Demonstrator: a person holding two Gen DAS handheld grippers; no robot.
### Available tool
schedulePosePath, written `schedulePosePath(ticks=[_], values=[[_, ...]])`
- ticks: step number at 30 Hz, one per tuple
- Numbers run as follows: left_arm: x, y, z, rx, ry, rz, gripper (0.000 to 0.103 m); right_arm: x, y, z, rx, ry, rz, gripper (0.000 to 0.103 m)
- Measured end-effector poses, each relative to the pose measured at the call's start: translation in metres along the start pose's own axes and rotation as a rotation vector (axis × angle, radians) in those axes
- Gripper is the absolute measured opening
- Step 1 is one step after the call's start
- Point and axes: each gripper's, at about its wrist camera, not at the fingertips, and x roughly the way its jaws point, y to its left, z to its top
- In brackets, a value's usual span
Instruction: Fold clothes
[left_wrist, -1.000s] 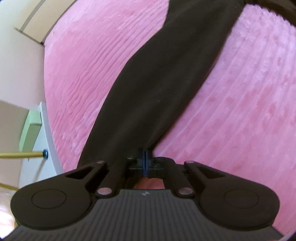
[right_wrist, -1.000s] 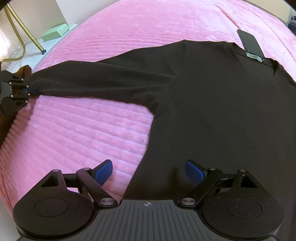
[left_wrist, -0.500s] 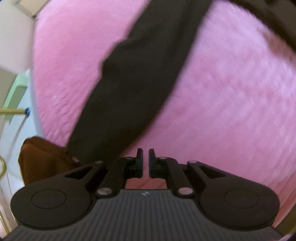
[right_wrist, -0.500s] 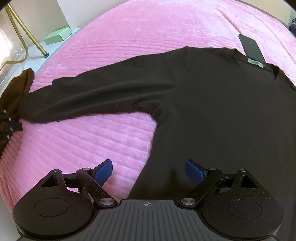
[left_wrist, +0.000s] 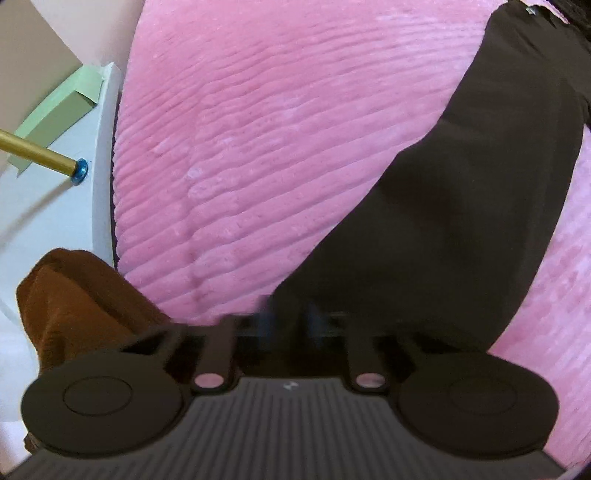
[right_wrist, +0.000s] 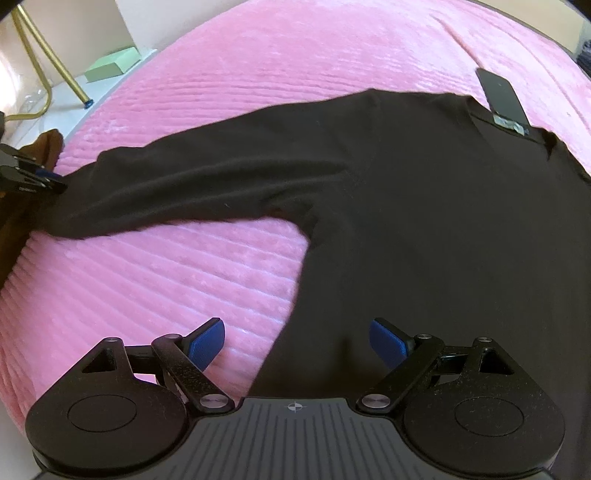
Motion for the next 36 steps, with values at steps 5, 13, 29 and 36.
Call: schedulePosePath(ticks=[5,13,29,36], values=[[-0.015,0.014,-0.003,-0.084,-0.04,0.144,0.002,0.002,-0.004,-0.002,0.024,0.004,0.0,0.088],[-0.048,-0.017,-0.004,0.005,-0.114,0.274,0.018,-0.001,-0.034,-0.017,0.17,0.018,-0.012,0.088],[-0.11,-0.277,0.06,0.24,-0.218,-0.121,0.03,-0.114,-0.251,-0.152,0.71,-0.004,-0.254,0.088],[-0.137,-0.421,0.105,0.291,-0.21,-0.148,0.037,-0.184,-0.444,-0.217,0.893,-0.199,-0.38,0.088]])
